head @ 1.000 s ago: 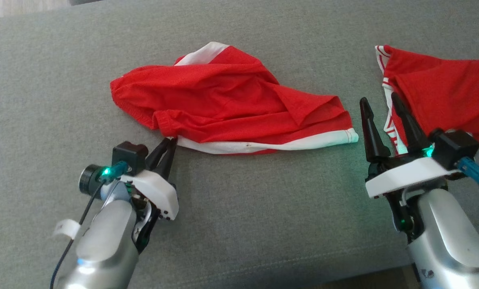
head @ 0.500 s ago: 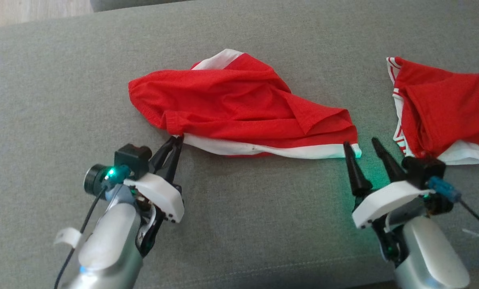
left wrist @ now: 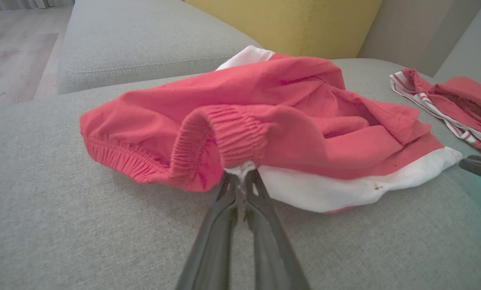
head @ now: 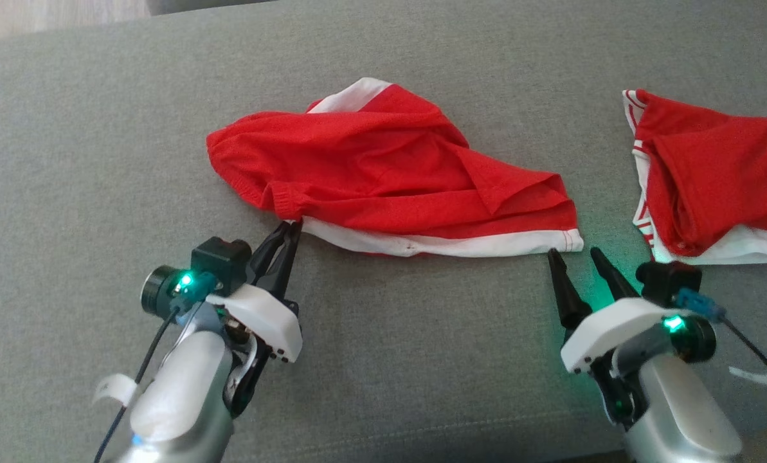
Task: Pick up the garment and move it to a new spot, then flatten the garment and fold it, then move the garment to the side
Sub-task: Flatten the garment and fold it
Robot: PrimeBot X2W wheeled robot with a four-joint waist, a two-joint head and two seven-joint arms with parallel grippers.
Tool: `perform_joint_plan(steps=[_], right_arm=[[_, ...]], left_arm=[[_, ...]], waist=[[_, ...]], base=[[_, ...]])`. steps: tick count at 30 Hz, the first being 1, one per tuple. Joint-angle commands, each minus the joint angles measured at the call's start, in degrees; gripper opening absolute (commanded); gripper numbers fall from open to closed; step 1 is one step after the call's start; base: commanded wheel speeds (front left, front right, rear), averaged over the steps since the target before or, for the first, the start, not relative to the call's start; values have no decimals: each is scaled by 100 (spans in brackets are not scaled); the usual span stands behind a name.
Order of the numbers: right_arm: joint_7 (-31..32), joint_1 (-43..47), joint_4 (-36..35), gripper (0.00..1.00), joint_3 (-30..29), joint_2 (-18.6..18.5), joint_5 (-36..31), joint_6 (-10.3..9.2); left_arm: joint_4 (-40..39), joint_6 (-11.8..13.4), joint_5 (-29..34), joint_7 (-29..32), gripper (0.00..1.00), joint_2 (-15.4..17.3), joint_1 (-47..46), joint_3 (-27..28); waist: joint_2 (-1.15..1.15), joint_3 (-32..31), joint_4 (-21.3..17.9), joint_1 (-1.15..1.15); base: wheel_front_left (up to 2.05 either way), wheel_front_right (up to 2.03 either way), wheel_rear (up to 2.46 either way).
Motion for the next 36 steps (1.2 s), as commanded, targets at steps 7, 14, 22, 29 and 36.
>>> perform_joint_plan(steps=[7,14,22,29,36], right_arm=[[-179,-456,191,100,156,54,173,-5],[-279,-601,476,15,248,49,269,-5],[-645,-733,432,0,594,-165,219,-5],[-1019,-825,-219,0,826,-549,158,-5],[-1087,-952,-956,0,849,-891,242,-5]], left_arm=[[-244,59,-57,-4,0,165,-90,134],[-256,80,-82,18,0,192,-87,91],[-280,122,-114,25,0,258,-86,66],[-534,160,-95,65,0,422,-105,68],[-1091,156,-53,322,0,696,-238,88]], waist=[[0,31,52,0],[0,18,88,0],[0,-49,69,0],[0,-330,42,0],[0,-649,88,0]], base=[[0,0,0],[0,0,0],[0,0,0],[0,0,0],[0,0,0]])
